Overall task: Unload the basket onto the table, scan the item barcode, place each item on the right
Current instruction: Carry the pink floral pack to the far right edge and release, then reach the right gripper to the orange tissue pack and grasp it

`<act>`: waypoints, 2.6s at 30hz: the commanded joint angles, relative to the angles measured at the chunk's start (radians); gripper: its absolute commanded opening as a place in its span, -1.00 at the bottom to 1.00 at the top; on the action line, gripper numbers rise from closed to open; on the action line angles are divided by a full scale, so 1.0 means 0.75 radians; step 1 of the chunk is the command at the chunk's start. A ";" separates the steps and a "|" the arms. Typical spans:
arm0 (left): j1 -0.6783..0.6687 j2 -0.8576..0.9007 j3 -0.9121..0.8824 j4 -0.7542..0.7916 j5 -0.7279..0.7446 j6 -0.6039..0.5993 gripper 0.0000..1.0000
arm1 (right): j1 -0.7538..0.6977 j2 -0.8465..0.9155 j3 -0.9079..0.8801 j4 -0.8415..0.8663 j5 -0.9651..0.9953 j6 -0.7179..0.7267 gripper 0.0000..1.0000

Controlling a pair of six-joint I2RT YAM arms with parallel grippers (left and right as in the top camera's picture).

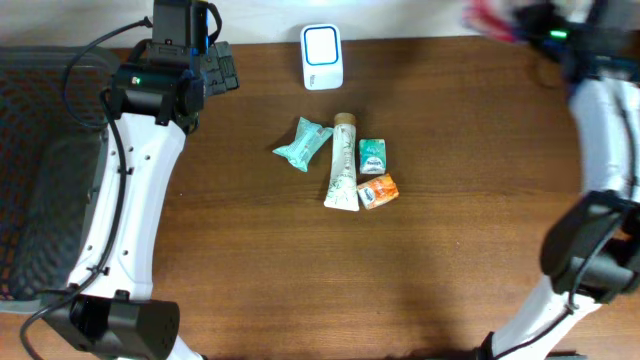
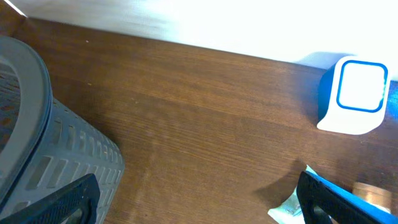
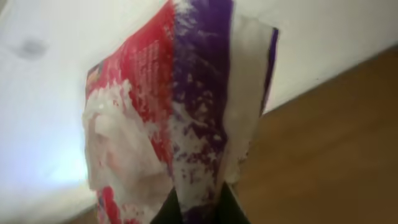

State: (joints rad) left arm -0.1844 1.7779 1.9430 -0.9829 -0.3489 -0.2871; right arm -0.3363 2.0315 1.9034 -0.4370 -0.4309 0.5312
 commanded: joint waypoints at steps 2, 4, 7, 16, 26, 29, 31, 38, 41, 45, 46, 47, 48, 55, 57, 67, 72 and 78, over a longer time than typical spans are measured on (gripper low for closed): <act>0.006 0.000 0.006 0.002 -0.009 0.016 0.98 | -0.430 0.052 -0.027 -0.409 0.000 0.151 -0.92; 0.006 0.000 0.006 0.002 -0.009 0.016 0.98 | -0.600 0.071 -0.070 -0.470 0.088 0.152 -0.92; 0.006 0.000 0.006 0.002 -0.009 0.016 0.98 | -0.733 0.076 -0.165 -0.390 0.157 0.152 -0.90; 0.006 0.000 0.006 0.002 -0.009 0.016 0.98 | -0.626 -0.055 -0.316 -0.200 -0.085 0.023 0.52; 0.006 0.000 0.006 0.002 -0.009 0.016 0.98 | -0.057 -0.263 -0.419 -0.789 -0.248 -0.494 0.33; 0.006 0.000 0.006 0.002 -0.009 0.016 0.98 | 0.266 -0.239 -0.619 -0.590 -0.174 -0.493 0.26; 0.006 0.000 0.006 0.002 -0.009 0.016 0.98 | 0.449 -0.233 -0.708 -0.405 0.035 -0.488 0.10; 0.006 0.000 0.006 0.001 -0.009 0.016 0.98 | 0.765 -0.090 -0.775 -0.126 0.159 -0.477 -0.92; 0.006 0.000 0.006 0.002 -0.009 0.016 0.98 | 0.815 -0.027 -0.775 -0.186 0.173 -0.478 -0.92; 0.006 0.000 0.006 0.002 -0.009 0.016 0.98 | 0.816 -0.027 -0.775 -0.269 0.353 -0.478 -0.92; 0.006 0.000 0.006 0.002 -0.009 0.016 0.98 | 0.814 -0.028 -0.772 -0.329 0.409 -0.477 -0.92; 0.006 0.000 0.006 0.001 -0.009 0.016 0.98 | 0.810 -0.032 -0.762 -0.405 0.416 -0.477 -0.92; 0.004 0.000 0.006 0.002 -0.009 0.016 0.98 | 0.806 -0.033 -0.734 -0.511 0.416 -0.441 -0.92; 0.005 0.000 0.006 0.002 -0.009 0.016 0.98 | 0.789 -0.034 -0.494 -1.124 0.532 -0.648 0.00; 0.005 0.000 0.006 0.002 -0.009 0.016 0.98 | 0.769 -0.033 -0.496 -1.139 0.517 -0.912 0.15; 0.006 0.000 0.006 0.002 -0.009 0.016 0.98 | 0.772 -0.033 -0.638 -1.108 0.403 -1.018 0.60; 0.006 0.000 0.006 0.002 -0.009 0.016 0.98 | 0.772 -0.033 -0.650 -1.090 0.320 -1.018 0.29; 0.006 0.000 0.006 0.002 -0.009 0.016 0.98 | 0.772 -0.033 -0.739 -0.997 0.319 -1.016 0.29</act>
State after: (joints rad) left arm -0.1844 1.7779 1.9430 -0.9833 -0.3489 -0.2871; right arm 0.2428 2.0151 1.3762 -1.1843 -0.1787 -0.2241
